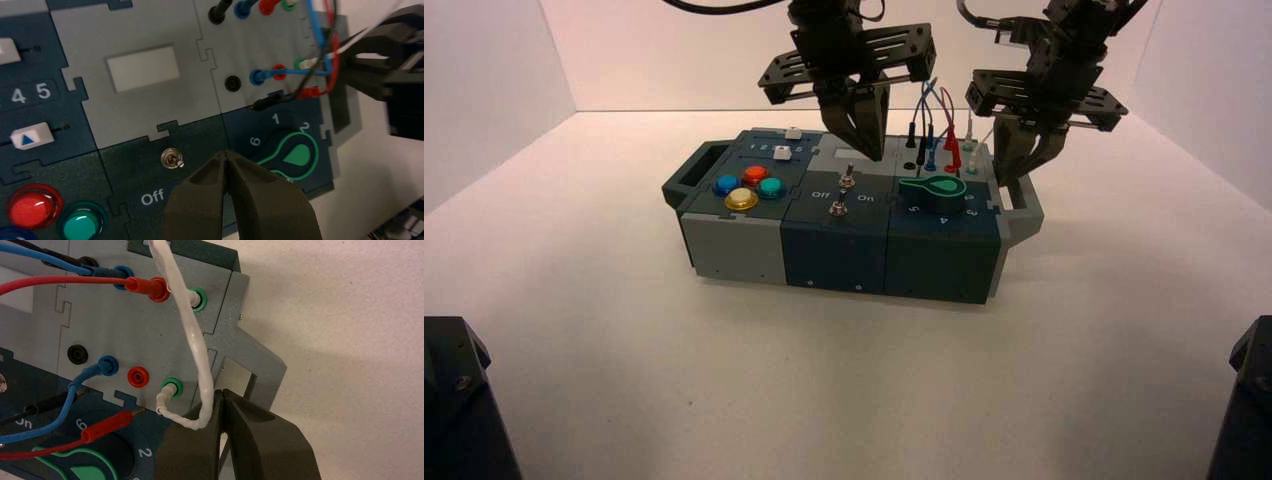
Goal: Flip the top switch off with the left gripper.
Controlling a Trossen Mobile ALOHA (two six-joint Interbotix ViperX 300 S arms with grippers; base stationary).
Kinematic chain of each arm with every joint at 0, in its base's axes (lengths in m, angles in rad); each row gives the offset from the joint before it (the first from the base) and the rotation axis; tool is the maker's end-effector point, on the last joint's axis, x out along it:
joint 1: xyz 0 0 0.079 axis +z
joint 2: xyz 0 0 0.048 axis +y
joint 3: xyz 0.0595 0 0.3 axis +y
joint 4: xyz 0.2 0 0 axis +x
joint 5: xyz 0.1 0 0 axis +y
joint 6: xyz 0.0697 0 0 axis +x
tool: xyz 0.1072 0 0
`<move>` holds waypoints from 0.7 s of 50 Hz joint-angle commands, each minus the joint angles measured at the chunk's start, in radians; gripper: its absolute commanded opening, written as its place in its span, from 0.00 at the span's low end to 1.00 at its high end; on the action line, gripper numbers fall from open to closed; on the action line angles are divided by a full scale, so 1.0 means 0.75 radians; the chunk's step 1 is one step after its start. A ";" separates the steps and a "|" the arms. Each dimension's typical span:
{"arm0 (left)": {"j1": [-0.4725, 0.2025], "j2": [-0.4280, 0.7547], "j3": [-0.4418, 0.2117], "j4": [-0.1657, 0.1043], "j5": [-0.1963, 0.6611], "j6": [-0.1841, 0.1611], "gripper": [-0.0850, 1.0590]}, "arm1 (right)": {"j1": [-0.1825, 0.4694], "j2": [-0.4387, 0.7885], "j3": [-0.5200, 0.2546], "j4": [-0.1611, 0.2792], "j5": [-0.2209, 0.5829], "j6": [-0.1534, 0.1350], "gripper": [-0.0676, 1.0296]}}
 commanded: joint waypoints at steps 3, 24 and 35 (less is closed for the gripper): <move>-0.004 0.010 -0.047 0.000 -0.004 -0.027 0.05 | 0.008 0.067 0.002 -0.012 -0.010 -0.016 0.04; -0.004 0.065 -0.067 -0.002 -0.006 -0.045 0.05 | 0.008 0.076 0.000 -0.012 -0.010 -0.018 0.04; 0.006 0.057 -0.065 0.004 -0.004 -0.045 0.05 | 0.008 0.080 -0.002 -0.012 -0.008 -0.018 0.04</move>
